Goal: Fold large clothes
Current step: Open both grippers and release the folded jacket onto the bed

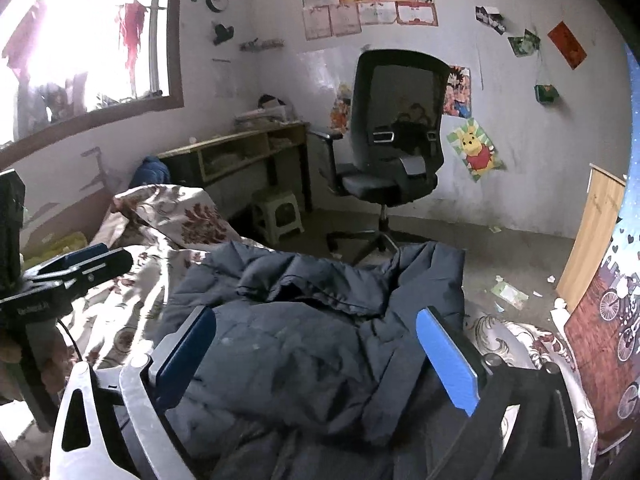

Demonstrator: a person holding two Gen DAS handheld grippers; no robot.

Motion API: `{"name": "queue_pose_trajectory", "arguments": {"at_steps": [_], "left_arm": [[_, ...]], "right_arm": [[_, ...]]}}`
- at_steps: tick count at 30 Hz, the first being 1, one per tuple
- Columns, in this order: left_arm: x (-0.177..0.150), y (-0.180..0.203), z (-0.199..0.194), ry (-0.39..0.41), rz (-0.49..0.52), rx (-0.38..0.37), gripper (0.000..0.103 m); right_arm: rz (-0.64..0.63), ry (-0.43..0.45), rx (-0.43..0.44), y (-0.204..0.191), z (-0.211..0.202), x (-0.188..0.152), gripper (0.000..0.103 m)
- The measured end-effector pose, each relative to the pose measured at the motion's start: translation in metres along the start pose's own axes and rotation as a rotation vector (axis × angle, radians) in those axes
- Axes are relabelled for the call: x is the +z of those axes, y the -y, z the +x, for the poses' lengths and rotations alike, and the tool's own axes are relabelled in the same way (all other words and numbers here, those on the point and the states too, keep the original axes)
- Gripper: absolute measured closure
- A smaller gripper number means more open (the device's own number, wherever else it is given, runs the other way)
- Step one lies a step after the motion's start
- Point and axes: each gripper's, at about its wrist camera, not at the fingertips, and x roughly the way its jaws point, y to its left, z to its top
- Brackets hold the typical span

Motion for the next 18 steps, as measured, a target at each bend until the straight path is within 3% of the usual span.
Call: {"name": "queue_pose_trajectory", "arguments": {"at_steps": [8, 18], "left_arm": [[-0.011, 0.01, -0.037, 0.031, 0.028, 0.035, 0.002], [-0.037, 0.025, -0.088, 0.062, 0.052, 0.073, 0.002]], "right_arm": [[0.01, 0.036, 0.034, -0.009, -0.04, -0.009, 0.0], [-0.034, 0.016, -0.05, -0.02, -0.089, -0.036, 0.0]]}}
